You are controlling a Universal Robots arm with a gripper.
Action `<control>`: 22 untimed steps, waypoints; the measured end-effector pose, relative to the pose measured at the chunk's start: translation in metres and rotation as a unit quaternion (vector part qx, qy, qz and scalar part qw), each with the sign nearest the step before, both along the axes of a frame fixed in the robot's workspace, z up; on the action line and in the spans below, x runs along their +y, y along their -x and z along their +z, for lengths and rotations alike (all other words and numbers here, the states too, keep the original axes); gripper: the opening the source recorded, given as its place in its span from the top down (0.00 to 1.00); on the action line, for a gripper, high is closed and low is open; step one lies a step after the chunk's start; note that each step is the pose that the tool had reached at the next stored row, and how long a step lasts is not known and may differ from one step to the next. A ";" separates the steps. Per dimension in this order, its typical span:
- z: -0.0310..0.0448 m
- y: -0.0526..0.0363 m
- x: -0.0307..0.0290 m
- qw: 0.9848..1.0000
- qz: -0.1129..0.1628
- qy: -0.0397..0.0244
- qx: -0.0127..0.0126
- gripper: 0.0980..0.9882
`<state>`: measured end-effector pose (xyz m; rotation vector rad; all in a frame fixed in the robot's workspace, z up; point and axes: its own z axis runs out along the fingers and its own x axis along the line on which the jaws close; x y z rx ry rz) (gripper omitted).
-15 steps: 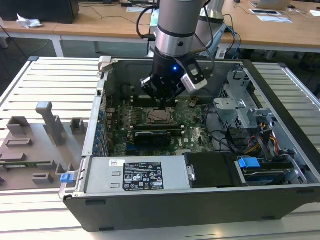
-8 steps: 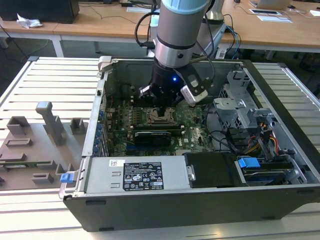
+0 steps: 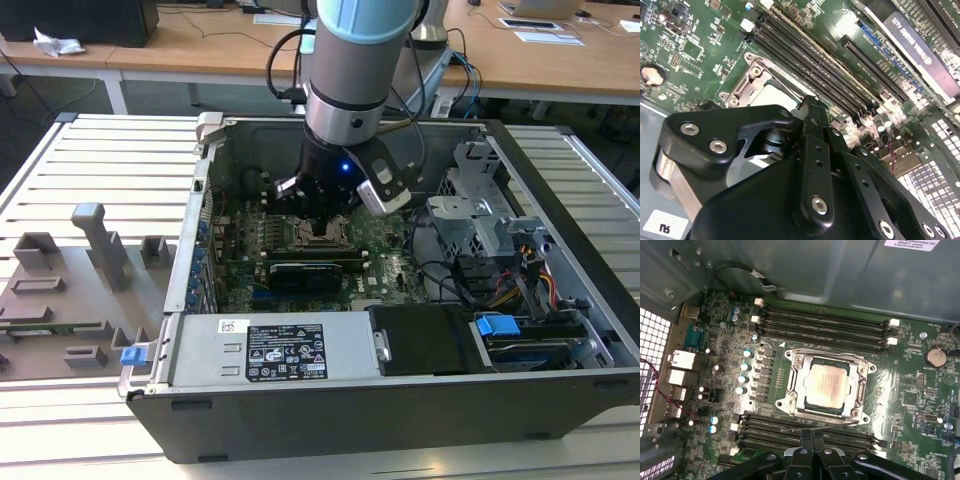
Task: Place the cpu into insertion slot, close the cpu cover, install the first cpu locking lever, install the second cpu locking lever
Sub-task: 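Install the second cpu locking lever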
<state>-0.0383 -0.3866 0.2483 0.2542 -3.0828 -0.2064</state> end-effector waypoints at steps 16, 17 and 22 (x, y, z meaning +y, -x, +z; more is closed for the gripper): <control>-0.0386 0.0395 0.0027 1.000 0.000 -0.005 0.000 0.99; -0.0395 0.0396 0.0035 1.000 0.000 -0.011 0.000 0.99; -0.0451 0.0396 0.0086 1.000 0.000 -0.023 0.000 0.99</control>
